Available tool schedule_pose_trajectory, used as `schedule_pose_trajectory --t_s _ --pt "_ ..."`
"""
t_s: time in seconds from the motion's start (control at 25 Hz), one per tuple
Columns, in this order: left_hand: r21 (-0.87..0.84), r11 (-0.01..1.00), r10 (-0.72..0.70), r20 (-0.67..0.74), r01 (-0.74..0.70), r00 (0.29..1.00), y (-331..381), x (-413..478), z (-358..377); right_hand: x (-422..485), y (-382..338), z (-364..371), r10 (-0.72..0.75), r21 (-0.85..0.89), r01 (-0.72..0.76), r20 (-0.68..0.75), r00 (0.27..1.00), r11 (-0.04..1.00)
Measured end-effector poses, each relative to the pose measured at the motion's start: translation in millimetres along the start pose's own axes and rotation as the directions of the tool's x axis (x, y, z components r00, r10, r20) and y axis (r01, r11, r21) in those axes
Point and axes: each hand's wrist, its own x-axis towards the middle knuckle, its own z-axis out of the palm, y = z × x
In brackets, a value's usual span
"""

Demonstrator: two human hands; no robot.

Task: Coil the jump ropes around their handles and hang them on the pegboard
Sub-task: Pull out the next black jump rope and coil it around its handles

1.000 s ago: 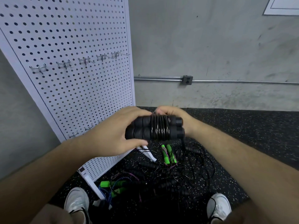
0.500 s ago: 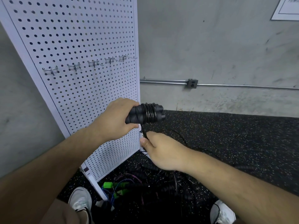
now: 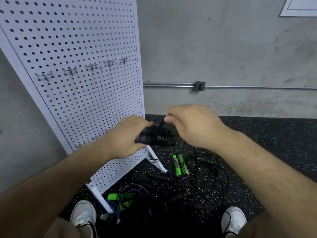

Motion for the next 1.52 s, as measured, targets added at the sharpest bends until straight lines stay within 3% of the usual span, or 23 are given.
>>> schedule_pose_trajectory --t_s 0.16,0.24,0.28,0.32,0.4,0.44,0.52,0.56,0.68,0.84,1.08,1.16,1.28,1.36,1.52 --pt "-0.105 0.986 0.137 0.052 -0.131 0.989 23 -8 -6 15 34 7 -0.033 0.019 0.034 -0.042 0.999 0.999" --pt "-0.185 0.968 0.176 0.009 -0.171 0.984 39 -12 -12 22 50 23 -0.017 0.153 0.016 0.003 1.0 0.988" --pt "-0.243 0.958 0.149 -0.017 -0.149 0.989 47 -15 -16 24 57 34 -0.008 0.301 -0.006 0.044 0.999 0.954" --pt "-0.304 0.946 0.103 -0.032 -0.108 0.994 52 -18 -20 23 58 37 0.003 0.496 -0.048 0.091 0.996 0.867" --pt "-0.382 0.924 0.024 -0.015 -0.028 1.0 55 -22 -26 16 52 47 0.015 0.809 -0.26 0.297 0.955 0.528" --pt "-0.387 0.922 0.001 -0.001 -0.001 1.0 53 -22 -29 11 46 53 0.003 0.792 -0.332 0.385 0.923 0.513" --pt "-0.354 0.935 -0.043 -0.009 0.037 0.999 45 -18 -33 2 22 70 0.073 0.591 -0.368 0.462 0.884 0.718" --pt "-0.318 0.947 -0.067 -0.036 0.052 0.997 38 -14 -34 -1 9 82 0.061 0.553 -0.311 0.423 0.904 0.773" --pt "-0.168 0.978 -0.139 -0.102 0.121 0.985 15 -3 -35 -9 -27 104 0.016 0.696 -0.268 0.346 0.938 0.667" --pt "-0.049 0.985 -0.169 -0.102 0.164 0.98 -12 0 -28 -20 -58 99 0.044 0.678 -0.248 0.303 0.952 0.692" --pt "0.001 0.992 -0.124 -0.068 0.124 0.99 -20 5 -16 -34 -59 39 -0.034 0.365 -0.059 0.245 0.969 0.929" --pt "-0.004 0.994 -0.111 -0.043 0.111 0.993 -20 6 -13 -34 -50 23 -0.072 0.176 0.048 0.134 0.988 0.983" --pt "-0.018 0.999 -0.044 0.008 0.044 0.999 -12 5 -8 -21 -26 20 -0.176 -0.066 0.171 -0.087 0.98 0.983" --pt "-0.022 1.0 0.014 0.071 -0.012 0.997 0 4 -4 -9 -6 27 -0.229 -0.114 0.21 -0.191 0.954 0.971" --pt "-0.058 0.992 0.12 0.143 -0.112 0.982 26 0 -1 14 27 34 -0.201 -0.065 0.194 -0.152 0.968 0.979"
